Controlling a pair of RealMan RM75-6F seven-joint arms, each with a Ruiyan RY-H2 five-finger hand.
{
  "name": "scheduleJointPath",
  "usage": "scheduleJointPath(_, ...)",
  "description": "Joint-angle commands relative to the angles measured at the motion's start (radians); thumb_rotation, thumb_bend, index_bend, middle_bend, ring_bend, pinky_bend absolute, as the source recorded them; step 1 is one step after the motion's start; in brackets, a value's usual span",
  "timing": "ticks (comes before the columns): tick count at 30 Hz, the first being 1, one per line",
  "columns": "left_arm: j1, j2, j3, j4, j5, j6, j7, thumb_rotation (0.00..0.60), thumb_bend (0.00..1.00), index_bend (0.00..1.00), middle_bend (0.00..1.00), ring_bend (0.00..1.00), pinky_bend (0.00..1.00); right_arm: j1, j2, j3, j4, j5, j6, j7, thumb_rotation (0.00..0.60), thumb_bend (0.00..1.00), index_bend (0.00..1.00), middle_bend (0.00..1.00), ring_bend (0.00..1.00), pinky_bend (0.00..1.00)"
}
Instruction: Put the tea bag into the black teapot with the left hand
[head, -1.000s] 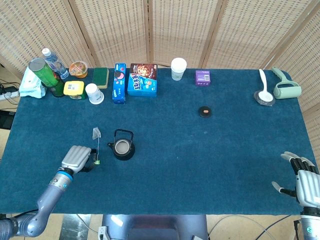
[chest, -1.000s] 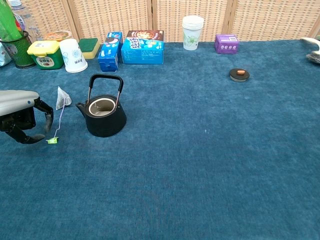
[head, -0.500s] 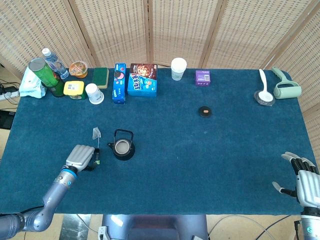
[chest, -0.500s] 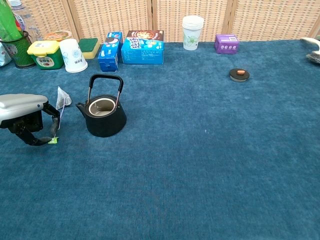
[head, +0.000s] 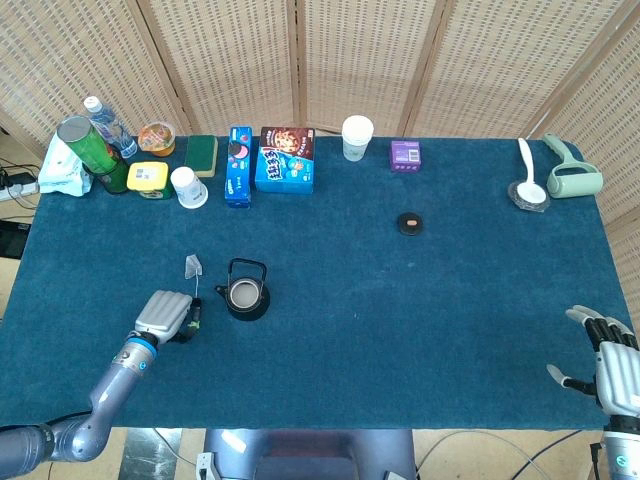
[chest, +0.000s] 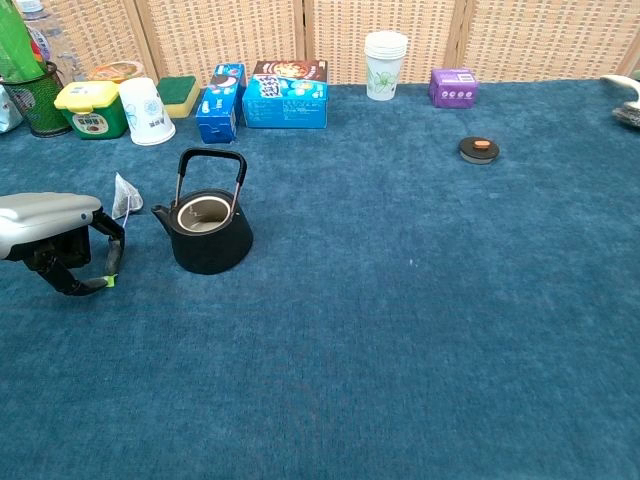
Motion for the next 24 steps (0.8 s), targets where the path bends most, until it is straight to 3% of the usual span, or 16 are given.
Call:
scheduleJointPath(1,-0.004,-0.003,0.002,0.004,-0.008,-0.003,0.001,0.600,0.40,0.52,1.00,1.00,0.97,-0.001,0.000,0.001,0.001,0.002,0.000,0.001,0.600,0.02,0.24,0.22,0.23,0.16)
scheduleJointPath(24,-0.014,-0.012,0.014,0.015,-0.019,0.013,-0.004,0.600,0.43,0.57,1.00,1.00,0.97,-0.006,0.000,0.002,-0.003,0.007,0.001,-0.004,0.600,0.02,0.24,0.22,0.23,0.16)
